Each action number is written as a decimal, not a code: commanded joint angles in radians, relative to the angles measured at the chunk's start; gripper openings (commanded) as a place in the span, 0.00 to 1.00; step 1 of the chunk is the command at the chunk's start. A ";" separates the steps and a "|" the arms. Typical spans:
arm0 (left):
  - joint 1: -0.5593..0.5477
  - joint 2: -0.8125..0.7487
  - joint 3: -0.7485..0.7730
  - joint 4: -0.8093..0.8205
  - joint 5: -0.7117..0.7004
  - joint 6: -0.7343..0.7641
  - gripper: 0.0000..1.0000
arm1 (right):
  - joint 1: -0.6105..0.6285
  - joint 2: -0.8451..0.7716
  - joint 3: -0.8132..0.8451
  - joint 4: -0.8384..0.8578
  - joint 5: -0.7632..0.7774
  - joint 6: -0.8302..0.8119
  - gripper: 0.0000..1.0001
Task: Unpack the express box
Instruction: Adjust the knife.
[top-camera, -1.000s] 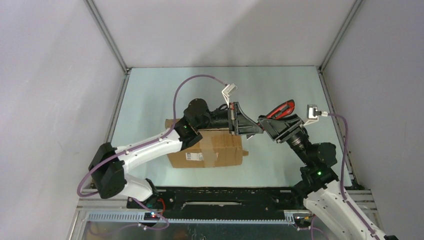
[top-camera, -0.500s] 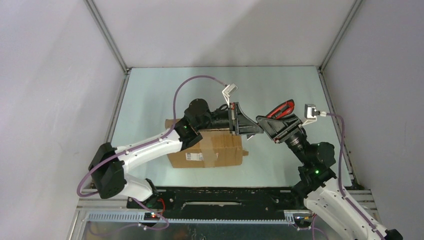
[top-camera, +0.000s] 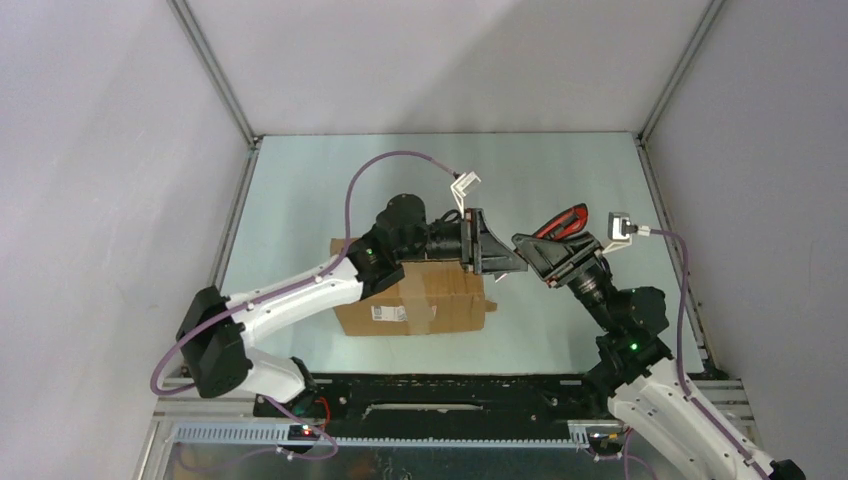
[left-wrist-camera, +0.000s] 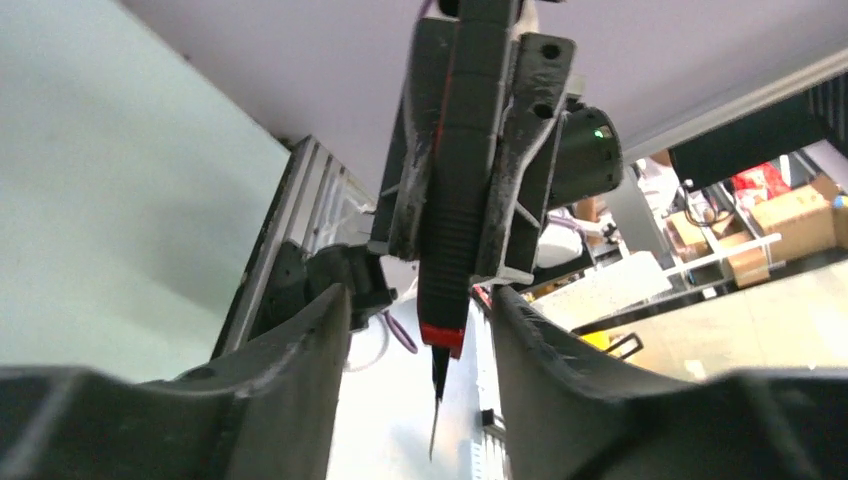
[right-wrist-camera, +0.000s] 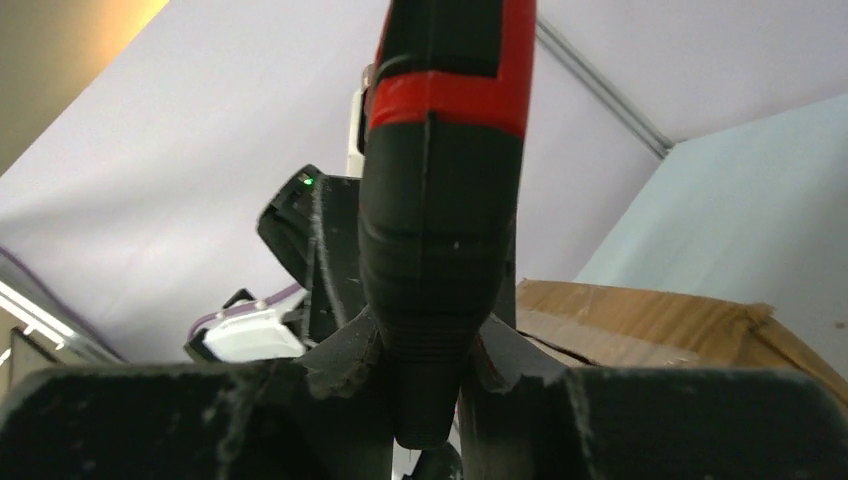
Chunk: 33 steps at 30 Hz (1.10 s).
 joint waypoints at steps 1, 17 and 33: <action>0.030 -0.086 0.138 -0.370 -0.042 0.232 0.68 | -0.060 -0.072 -0.001 -0.130 0.061 0.001 0.00; -0.010 0.009 0.425 -1.347 -0.376 1.285 0.94 | -0.270 -0.091 -0.195 -0.055 -0.080 0.210 0.00; -0.037 0.087 0.368 -1.244 -0.459 1.437 0.96 | -0.272 -0.074 -0.261 0.036 -0.080 0.229 0.00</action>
